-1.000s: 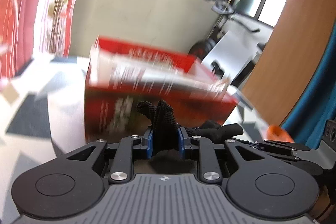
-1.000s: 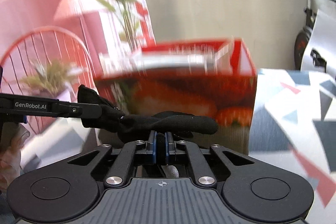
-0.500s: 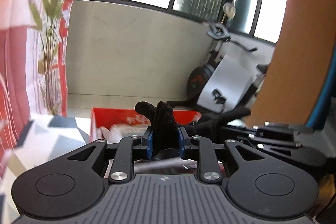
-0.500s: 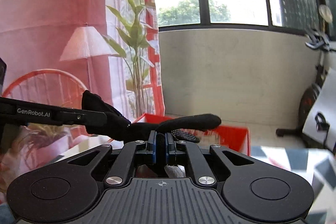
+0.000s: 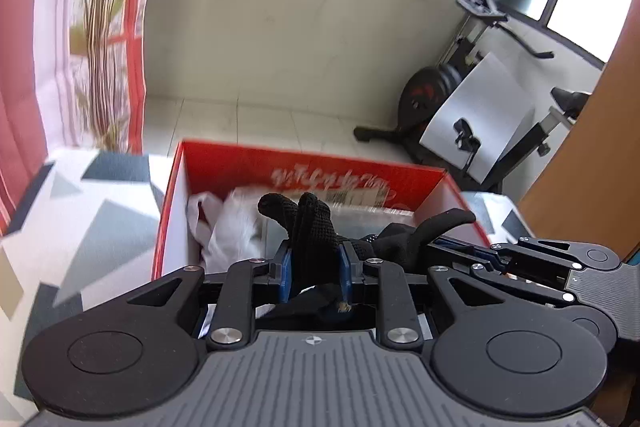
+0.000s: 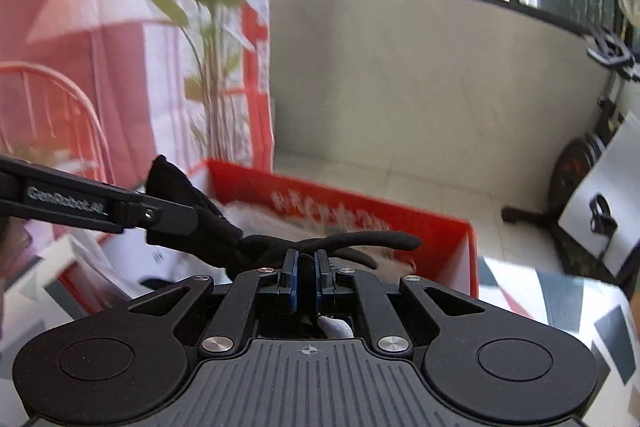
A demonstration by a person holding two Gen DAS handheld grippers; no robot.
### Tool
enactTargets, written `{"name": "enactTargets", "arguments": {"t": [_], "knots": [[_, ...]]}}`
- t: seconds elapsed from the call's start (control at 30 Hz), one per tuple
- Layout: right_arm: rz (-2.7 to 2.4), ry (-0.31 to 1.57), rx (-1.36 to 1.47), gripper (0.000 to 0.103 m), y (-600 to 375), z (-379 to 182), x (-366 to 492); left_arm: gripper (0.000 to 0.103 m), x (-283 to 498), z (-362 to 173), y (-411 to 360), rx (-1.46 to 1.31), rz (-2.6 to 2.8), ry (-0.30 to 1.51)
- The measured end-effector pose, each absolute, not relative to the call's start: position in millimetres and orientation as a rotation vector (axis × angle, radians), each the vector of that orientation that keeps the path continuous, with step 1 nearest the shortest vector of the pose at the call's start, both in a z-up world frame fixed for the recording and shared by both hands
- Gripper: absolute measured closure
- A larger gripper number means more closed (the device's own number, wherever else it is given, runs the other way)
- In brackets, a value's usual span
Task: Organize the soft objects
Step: 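Carry the glove over the box and release it with both grippers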
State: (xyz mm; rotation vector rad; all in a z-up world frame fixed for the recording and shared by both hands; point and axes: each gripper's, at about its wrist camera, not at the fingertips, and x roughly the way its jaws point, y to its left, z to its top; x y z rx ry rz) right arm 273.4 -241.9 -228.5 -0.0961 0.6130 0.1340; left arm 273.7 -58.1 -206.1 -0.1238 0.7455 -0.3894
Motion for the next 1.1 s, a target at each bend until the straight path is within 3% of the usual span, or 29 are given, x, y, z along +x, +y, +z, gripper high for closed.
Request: {"name": "enactTargets", "arguments": {"t": [0.23,0.4,0.57,0.73,0.9,0.97,1.1], "knots": [[0.131,0.648,-0.056,0.094,-244,-246,283,0.078,285,-221,-55,-0.044,-0.386,0.784],[0.092,0.64,-0.026,0.082,-248,-248,279,0.073,286,-223,-58,0.016,-0.395,0.778],[0.074,0.554,-0.104,0.068,-248,-241,253,0.044,277,-217,-55,0.055,-0.374,0.738],[0.055,0.472,-0.1,0.066,-253,-231,227,0.043,263,-203,-42,0.041,-0.358,0.676],[0.031,0.368,-0.075,0.058,-262,-222,196,0.038,233,-191,-24,0.026,-0.36,0.589],[0.053,0.355,-0.063,0.045,-269,-222,184,0.037,218,-190,-17,0.032,-0.372,0.56],[0.057,0.338,-0.073,0.043,-279,-226,158,0.036,187,-194,-4,0.05,-0.352,0.529]]}}
